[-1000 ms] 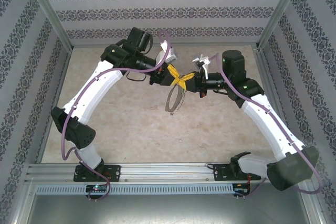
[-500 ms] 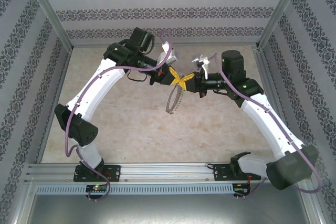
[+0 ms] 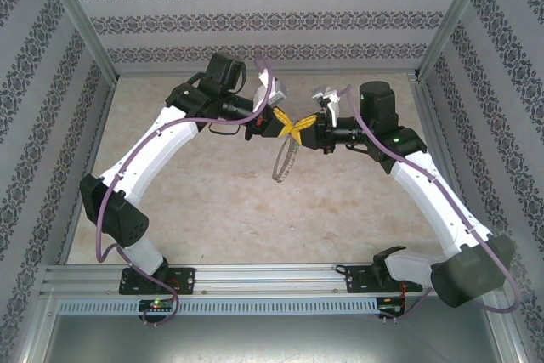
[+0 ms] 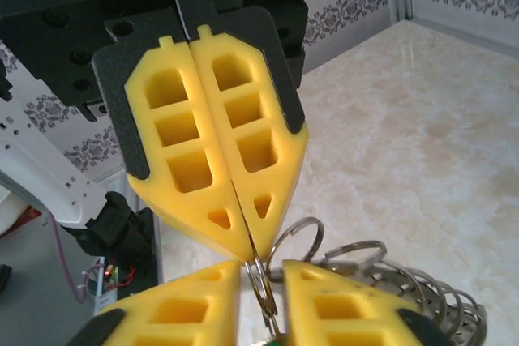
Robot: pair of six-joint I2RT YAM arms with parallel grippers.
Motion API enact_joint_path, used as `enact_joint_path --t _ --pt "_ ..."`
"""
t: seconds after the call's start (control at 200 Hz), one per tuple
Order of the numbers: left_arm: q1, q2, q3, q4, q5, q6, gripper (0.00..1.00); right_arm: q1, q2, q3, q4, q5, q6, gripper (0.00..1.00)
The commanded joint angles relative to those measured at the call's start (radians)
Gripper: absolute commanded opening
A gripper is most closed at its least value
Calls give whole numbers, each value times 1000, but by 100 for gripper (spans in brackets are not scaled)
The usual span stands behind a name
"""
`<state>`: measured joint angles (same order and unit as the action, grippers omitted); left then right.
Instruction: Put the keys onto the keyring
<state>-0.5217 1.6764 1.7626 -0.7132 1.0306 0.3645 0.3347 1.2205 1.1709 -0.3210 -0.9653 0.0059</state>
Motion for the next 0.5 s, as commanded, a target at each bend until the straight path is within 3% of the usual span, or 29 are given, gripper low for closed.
enact_joint_path --t 0.0,0.3,0.495 --pt "-2 -21 -30 91 -3 -45 0 -7 -6 -7 102 -16 14 28" --pt "3 -28 -61 142 -10 -70 0 -43 -41 -75 126 -12 37 39" --pt "5 -29 -63 153 -9 -71 0 -96 -86 -178 250 -14 125 40"
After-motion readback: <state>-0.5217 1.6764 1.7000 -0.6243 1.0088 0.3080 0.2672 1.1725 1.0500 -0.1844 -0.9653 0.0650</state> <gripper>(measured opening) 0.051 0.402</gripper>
